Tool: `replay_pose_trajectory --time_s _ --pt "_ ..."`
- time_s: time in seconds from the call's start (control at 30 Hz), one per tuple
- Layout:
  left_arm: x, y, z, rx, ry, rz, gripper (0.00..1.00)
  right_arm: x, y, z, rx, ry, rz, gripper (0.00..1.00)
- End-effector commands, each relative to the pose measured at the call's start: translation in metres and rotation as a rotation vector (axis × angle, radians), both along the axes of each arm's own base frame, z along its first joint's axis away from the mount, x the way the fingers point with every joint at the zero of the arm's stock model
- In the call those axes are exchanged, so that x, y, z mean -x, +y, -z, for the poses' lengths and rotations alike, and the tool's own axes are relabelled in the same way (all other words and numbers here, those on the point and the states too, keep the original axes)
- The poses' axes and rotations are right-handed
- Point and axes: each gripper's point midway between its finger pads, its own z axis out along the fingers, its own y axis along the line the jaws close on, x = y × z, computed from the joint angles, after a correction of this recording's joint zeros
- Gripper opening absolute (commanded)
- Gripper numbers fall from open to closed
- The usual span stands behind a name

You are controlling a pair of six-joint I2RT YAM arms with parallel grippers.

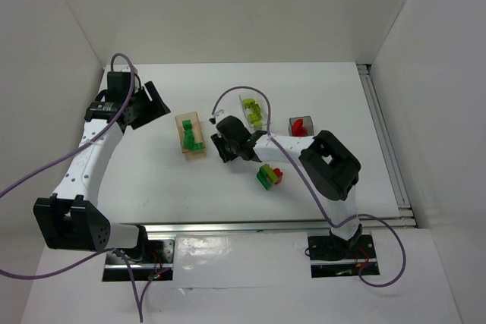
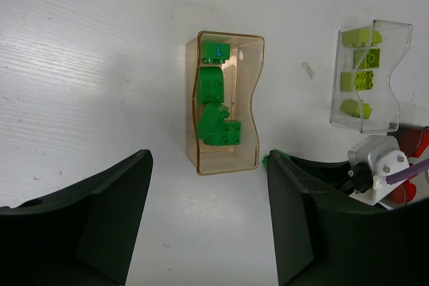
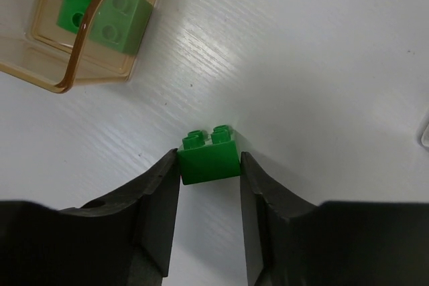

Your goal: Sort the legos into containers by color

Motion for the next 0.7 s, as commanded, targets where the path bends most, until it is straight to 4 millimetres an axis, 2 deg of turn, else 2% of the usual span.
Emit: replay_pose_trajectory --time_s 0.0,0.07,0.17,0.2,0.33,0.47,0.5,0.67 --pt "-0.006 0.0 -0.016 -0.01 -0.057 0.005 0.77 -0.011 0.01 -0.019 -0.049 -0.058 0.017 0.36" --pt "-0.005 0.0 -0.014 -0.01 -0.048 0.005 0.77 -0.012 0.008 -0.027 -0.051 -0.071 0.026 0.36" --pt "-0.005 0.002 -0.014 -0.016 -0.048 -0.001 0.77 -0.01 0.012 -0.058 -0.088 -0.125 0.029 0.36" --pt "-0.005 0.002 -0.014 -0.024 -0.049 0.006 0.77 -0.007 0.016 -0.074 -0.115 -0.146 0.021 0.36" --pt "-0.005 0.004 -0.014 -0.031 -0.049 -0.002 0.77 -0.009 0.022 -0.107 -0.153 -0.196 0.016 0.36" --pt "-0.003 0.005 -0.012 -0.039 -0.04 0.005 0.77 -0.015 0.033 -0.115 -0.167 -0.2 0.009 0.36" --pt "-0.003 0.005 -0.012 -0.039 -0.04 0.005 0.77 -0.02 0.046 -0.119 -0.181 -0.209 0.001 0.36" --pt "-0.002 0.008 -0.023 -0.053 -0.072 -0.011 0.77 -0.036 0.075 -0.122 -0.213 -0.212 -0.023 0.36"
